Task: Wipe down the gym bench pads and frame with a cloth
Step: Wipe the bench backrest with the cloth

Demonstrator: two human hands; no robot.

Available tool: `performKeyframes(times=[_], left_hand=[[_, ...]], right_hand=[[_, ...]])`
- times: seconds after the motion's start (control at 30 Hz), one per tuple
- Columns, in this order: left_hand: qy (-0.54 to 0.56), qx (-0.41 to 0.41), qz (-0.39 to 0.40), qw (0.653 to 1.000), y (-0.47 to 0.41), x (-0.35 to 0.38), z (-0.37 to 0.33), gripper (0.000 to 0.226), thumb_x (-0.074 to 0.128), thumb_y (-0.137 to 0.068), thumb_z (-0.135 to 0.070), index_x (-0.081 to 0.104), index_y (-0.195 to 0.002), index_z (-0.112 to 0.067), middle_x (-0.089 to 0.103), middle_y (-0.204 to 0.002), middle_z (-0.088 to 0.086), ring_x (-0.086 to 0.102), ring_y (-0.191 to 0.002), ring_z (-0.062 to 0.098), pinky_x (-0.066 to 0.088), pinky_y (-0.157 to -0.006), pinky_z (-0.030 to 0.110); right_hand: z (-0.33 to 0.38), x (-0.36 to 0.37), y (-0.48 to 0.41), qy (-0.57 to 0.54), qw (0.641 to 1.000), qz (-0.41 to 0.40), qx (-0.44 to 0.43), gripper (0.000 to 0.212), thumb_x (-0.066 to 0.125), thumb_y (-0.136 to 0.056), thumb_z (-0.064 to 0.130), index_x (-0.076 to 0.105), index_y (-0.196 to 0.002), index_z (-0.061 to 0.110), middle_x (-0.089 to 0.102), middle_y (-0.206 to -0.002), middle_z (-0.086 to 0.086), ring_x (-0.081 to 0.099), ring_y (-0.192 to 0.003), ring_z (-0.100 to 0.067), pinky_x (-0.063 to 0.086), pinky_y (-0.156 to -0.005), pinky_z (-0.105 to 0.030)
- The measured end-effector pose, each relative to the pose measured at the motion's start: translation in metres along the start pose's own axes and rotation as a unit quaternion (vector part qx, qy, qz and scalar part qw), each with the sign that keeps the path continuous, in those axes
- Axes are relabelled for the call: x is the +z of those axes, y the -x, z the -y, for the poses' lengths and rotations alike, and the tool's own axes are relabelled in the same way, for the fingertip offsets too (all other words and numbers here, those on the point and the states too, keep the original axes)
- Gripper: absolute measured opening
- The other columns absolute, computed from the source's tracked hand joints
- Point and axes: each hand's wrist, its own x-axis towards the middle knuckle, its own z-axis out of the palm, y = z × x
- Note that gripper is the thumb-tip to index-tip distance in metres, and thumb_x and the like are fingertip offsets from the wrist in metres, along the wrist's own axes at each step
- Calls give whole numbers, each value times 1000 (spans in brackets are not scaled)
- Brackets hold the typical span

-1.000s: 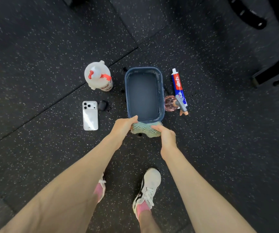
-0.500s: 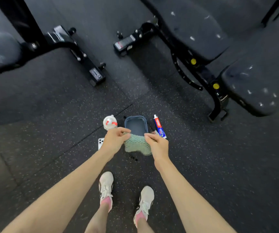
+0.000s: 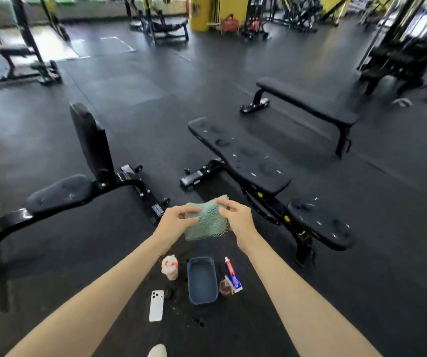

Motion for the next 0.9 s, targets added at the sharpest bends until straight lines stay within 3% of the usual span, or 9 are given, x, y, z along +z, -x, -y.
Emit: performKeyframes(times=[0.13, 0.23, 0.3, 0.4, 0.47, 0.57, 0.7, 0.8, 0.9], left_hand=[[44, 5, -56, 997, 20, -23, -33, 33, 68, -81, 4, 74, -87, -28, 69, -98, 3, 58, -89, 16, 47, -87, 30], [42, 35, -98, 994, 30, -45, -54, 29, 63, -83, 7, 73, -97, -16, 69, -97, 4, 58, -87, 11, 45, -78, 15], [25, 53, -108, 992, 36, -59, -62, 27, 63, -83, 7, 72, -98, -13, 67, -88, 1, 57, -78, 7, 43, -70, 8], [-7, 50, -114, 992, 43, -82, -63, 26, 70, -81, 1, 71, -94, -21, 53, -74, 2, 45, -68, 12, 39, -67, 22], [-15, 29, -100, 994, 47, -99, -58, 31, 75, -77, -1, 68, -97, -24, 55, -81, 5, 50, -73, 15, 44, -73, 28], [-35, -5, -76, 997, 55, -128, -48, 41, 75, -76, 4, 65, -110, -16, 62, -89, 2, 57, -76, 12, 48, -76, 22], [-126, 9, -85, 988, 69, -188, -28, 38, 75, -75, 3, 68, -111, -10, 63, -97, 5, 59, -86, 16, 46, -77, 23], [-239, 14, -111, 965, 80, -244, -6, 39, 76, -77, -3, 67, -114, -10, 49, -112, 6, 53, -101, 20, 42, -86, 22], [-273, 12, -139, 952, 92, -301, 17, 38, 75, -77, -2, 67, -113, -10, 45, -114, 7, 49, -107, 21, 38, -91, 21]], right_hand=[[38, -2, 17, 5, 999, 28, -30, 25, 57, -90, -4, 71, -108, 8, 67, -109, -3, 59, -102, -11, 45, -72, -8], [55, 6, 25, 32, 997, 46, -59, 22, 56, -92, -2, 70, -106, 8, 68, -100, -4, 60, -85, -6, 45, -65, -6], [63, 18, 28, 61, 994, 45, -83, 21, 57, -92, -1, 71, -105, 6, 69, -97, -2, 61, -83, -5, 46, -72, -12], [71, 39, 31, 113, 987, 45, -106, 18, 61, -89, 4, 73, -102, 8, 70, -96, 0, 63, -88, -8, 45, -78, -18], [78, 53, 33, 123, 985, 59, -102, 18, 61, -89, 4, 73, -101, 8, 69, -94, -1, 61, -87, -8, 44, -71, -15], [89, 82, 37, 104, 987, 92, -76, 18, 62, -88, 0, 72, -102, 6, 67, -92, -2, 59, -82, -9, 42, -62, -14], [93, 147, 45, 106, 983, 143, -51, 30, 65, -82, -9, 68, -109, 3, 63, -90, 0, 57, -88, -12, 44, -68, -14], [91, 213, 52, 151, 975, 156, -50, 36, 68, -79, -11, 68, -110, 6, 62, -85, -2, 55, -75, -7, 43, -66, -11], [87, 284, 57, 206, 965, 153, -49, 38, 72, -75, -5, 71, -109, 11, 65, -94, -4, 57, -86, -13, 48, -81, -23]])
